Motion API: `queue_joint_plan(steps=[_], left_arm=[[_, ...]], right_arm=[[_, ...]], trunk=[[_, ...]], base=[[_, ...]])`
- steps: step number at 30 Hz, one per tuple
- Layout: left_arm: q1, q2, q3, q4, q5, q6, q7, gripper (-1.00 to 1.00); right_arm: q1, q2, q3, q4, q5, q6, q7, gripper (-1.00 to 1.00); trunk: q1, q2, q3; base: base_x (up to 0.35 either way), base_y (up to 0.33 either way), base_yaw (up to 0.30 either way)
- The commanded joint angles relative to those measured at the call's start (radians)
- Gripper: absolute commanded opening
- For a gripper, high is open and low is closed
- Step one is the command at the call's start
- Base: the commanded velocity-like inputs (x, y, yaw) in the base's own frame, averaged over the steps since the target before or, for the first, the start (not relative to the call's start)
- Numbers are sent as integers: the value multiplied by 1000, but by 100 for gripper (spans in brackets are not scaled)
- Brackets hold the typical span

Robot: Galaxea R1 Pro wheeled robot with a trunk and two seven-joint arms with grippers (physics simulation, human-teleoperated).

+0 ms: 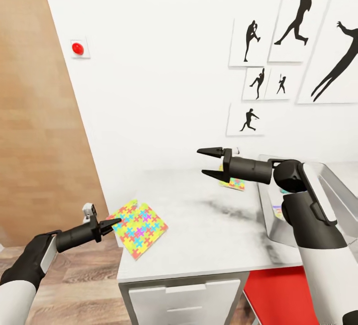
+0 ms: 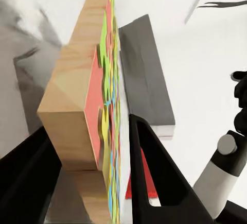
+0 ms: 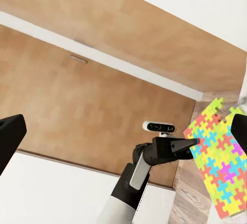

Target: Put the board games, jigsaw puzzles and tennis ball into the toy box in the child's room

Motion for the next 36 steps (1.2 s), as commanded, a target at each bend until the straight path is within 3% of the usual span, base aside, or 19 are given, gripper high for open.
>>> queue_joint_plan(steps=[1, 4, 8, 10, 12, 15, 17, 21, 24, 26, 30, 33, 36], left_arm=[[0, 10, 0, 0, 1, 11, -3, -100], [-1, 35, 0, -1, 1, 12, -4, -100], [-2, 74, -1, -3, 0, 12, -64, -100], [-2, 90, -1, -3, -1, 12, -97, -100], [-2, 107, -2, -4, -2, 12, -112, -100], [-3, 130, -3, -4, -2, 12, -123, -100], [-3, 143, -3, -4, -1, 12, -125, -100], [-5, 151, -6, -12, -1, 12, -127, -100], [-5, 151, -8, -23, -1, 12, -127, -100], [-5, 151, -10, -27, -2, 12, -127, -100], [-5, 153, -10, -29, -3, 12, -127, -100], [-5, 153, -11, -29, -4, 12, -127, -100], [-5, 153, -11, -29, -5, 12, -127, -100]], right_arm=[[-1, -3, 0, -2, -10, 0, -9, 100], [33, -8, 1, -10, -10, 0, -3, 100], [169, -12, 3, -20, -10, 0, 3, 100], [208, -12, 6, -21, -10, 0, 11, 100], [246, -11, 21, -22, -9, 0, 52, 100], [300, -9, 69, -23, 2, 0, 169, 100], [336, -5, 99, -23, 47, 0, 233, 100], [405, 1, 123, -24, 199, 0, 356, 100], [418, 3, 126, -24, 253, 0, 466, 100], [420, 4, 124, -24, 291, 0, 498, 100], [422, 6, 119, -24, 419, 0, 524, 100], [422, 11, 118, -24, 448, 0, 527, 100], [422, 33, 108, -24, 456, 0, 527, 100]], trunk=[[-4, 7, 2], [-15, 28, 12], [-31, 56, 24], [-38, 70, 30], [-46, 84, 37], [-58, 105, 46], [-65, 119, 52], [-81, 147, 65], [-92, 168, 74], [-100, 182, 81], [-115, 210, 93], [-127, 231, 102], [-138, 252, 112]], base=[[0, 0, 0], [0, 0, 0], [0, 0, 0], [0, 0, 0], [0, 0, 0], [0, 0, 0], [0, 0, 0], [0, 0, 0], [0, 0, 0], [0, 0, 0], [-4, 0, 0], [-60, 0, 0], [-43, 0, 0]])
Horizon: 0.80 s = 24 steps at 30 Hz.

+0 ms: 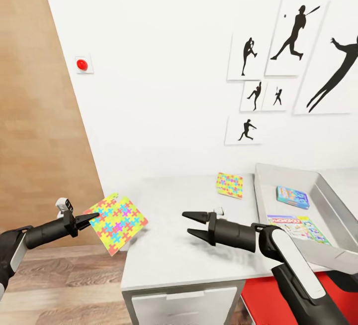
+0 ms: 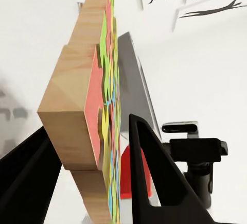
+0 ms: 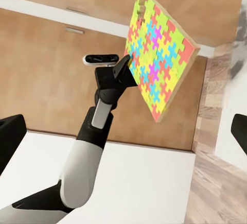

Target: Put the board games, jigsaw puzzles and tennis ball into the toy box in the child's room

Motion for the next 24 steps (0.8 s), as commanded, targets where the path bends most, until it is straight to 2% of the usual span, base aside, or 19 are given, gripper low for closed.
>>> queue_joint_plan(steps=[1, 6, 9, 11, 16, 19, 24], left_arm=[[0, 0, 0, 0, -2, 11, -4, -100], [0, 0, 0, 0, -3, 11, -3, -100], [0, 0, 0, 0, -4, 11, -3, -100], [0, 2, 0, 0, -3, 11, -3, -100], [0, 1, 1, 0, -2, 11, -3, -100], [0, 1, 1, 0, -2, 11, -3, -100], [0, 0, 0, 0, -2, 11, -3, -100]], right_arm=[[-1, 9, -3, -1, -9, 0, -10, 100], [-1, 37, -9, -1, -5, 0, -10, 100], [-1, 40, -18, -1, -4, 0, -10, 100], [-1, 40, -37, -1, -5, 0, -10, 100], [-1, 42, -39, -1, -5, 0, -9, 100], [-1, 54, -40, -1, -5, 0, -9, 100], [-1, 63, -40, -1, -5, 0, -9, 100]], trunk=[[-4, 7, 2], [-23, 42, 18], [-35, 63, 27], [-42, 77, 33], [-62, 112, 49], [-73, 133, 59], [-92, 168, 79]], base=[[-16, 0, 0], [-5, 0, 0], [0, 0, 0], [0, 0, 0], [0, 0, 0], [0, 0, -19], [-10, 0, -169]])
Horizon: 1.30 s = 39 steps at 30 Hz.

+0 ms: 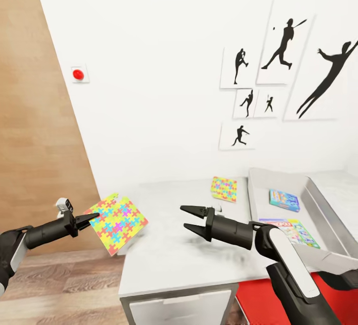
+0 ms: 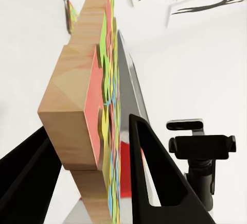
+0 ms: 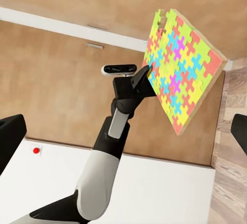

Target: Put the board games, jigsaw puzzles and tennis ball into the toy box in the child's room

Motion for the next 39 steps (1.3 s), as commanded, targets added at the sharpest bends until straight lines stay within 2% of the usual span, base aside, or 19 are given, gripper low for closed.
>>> queue_joint_plan(steps=[1, 8, 20, 39], left_arm=[[0, 1, 0, 0, -1, 11, -4, -100], [0, 0, 0, 0, -2, 11, -4, -100], [0, -1, 1, 0, -2, 11, -4, -100], [0, 0, 1, 0, -1, 11, -4, -100]], right_arm=[[-1, 0, 1, 0, -10, 0, -10, 100], [-1, 1, 0, 0, -10, 0, -10, 100], [-1, 1, 2, 0, -10, 0, -9, 100], [-1, 1, 1, 0, -10, 0, -10, 100]], trunk=[[-4, 7, 3], [-31, 56, 31], [-77, 140, 78], [-150, 273, 138]], base=[[-111, 0, -227], [-187, 0, -245], [-13, 0, -243], [0, 0, -17]])
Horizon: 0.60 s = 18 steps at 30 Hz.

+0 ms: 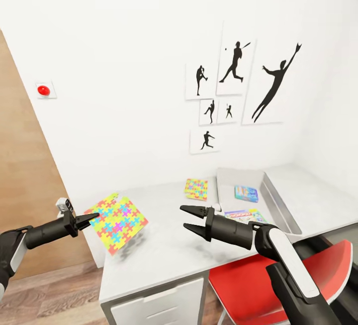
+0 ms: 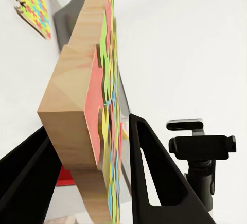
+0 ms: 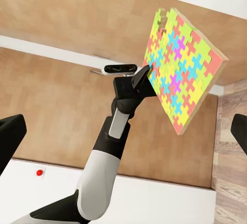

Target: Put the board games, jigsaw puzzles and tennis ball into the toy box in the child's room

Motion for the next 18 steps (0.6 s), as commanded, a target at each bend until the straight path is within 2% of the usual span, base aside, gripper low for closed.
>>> queue_joint_plan(steps=[1, 18], left_arm=[[-1, 0, 0, 0, -1, 11, -4, -100], [-1, -1, 0, 0, 0, 11, -4, -100]], right_arm=[[-1, -1, 0, -1, -10, 0, -10, 100], [-1, 0, -1, -1, -10, 0, -9, 100]], trunk=[[-4, 6, 2], [-69, 125, 55]], base=[[0, 0, -73], [0, 0, -244]])
